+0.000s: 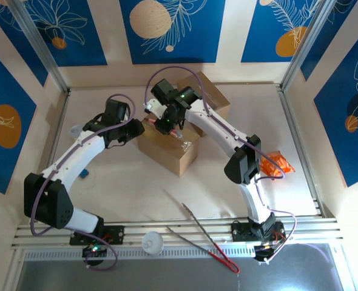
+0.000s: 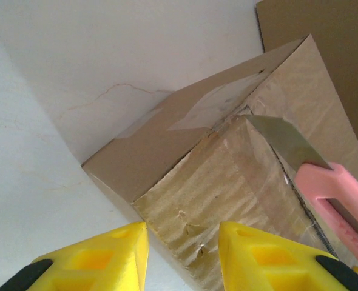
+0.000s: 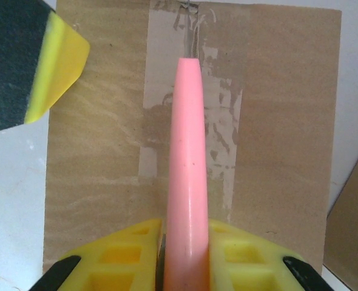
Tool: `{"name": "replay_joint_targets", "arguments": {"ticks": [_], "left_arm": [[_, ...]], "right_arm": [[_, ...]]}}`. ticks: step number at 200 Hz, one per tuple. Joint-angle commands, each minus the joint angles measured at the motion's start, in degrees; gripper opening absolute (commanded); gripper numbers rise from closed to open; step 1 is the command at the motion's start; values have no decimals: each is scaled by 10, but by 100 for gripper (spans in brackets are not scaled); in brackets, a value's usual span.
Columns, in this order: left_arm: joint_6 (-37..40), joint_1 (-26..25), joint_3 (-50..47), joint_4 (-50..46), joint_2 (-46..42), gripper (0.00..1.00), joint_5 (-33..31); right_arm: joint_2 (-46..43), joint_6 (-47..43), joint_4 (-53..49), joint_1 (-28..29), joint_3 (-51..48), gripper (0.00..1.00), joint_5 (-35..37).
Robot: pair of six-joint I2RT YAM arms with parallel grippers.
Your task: Unpack the express box
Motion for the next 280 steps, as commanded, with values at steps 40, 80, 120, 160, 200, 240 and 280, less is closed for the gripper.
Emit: {"name": "replay_joint_targets", "arguments": {"ticks": [40,80,120,160,200,240,280], "left_arm": [[-22,22,-4,27,-4,36,1],[-27,24,-6,38,12,36,9],[-30,24,-15,42,19,36,13],[-29,24,-25,30,20,36,8],[-26,25,-28,18,23,36,1],[-26,24,-28,11,32,35,2],[-25,24,-29,7,35,35,0]], "right_arm": [[12,-7,-2,5,17,0,5],[12,-5,-4,5,15,0,8],[12,-3,-3,5,11,0,19],[12,4,-5,6,11,0,29],[13,10,-4,6,9,0,43],[13,17,-5,6,6,0,50],[13,20,-5,6,4,0,55]]}}
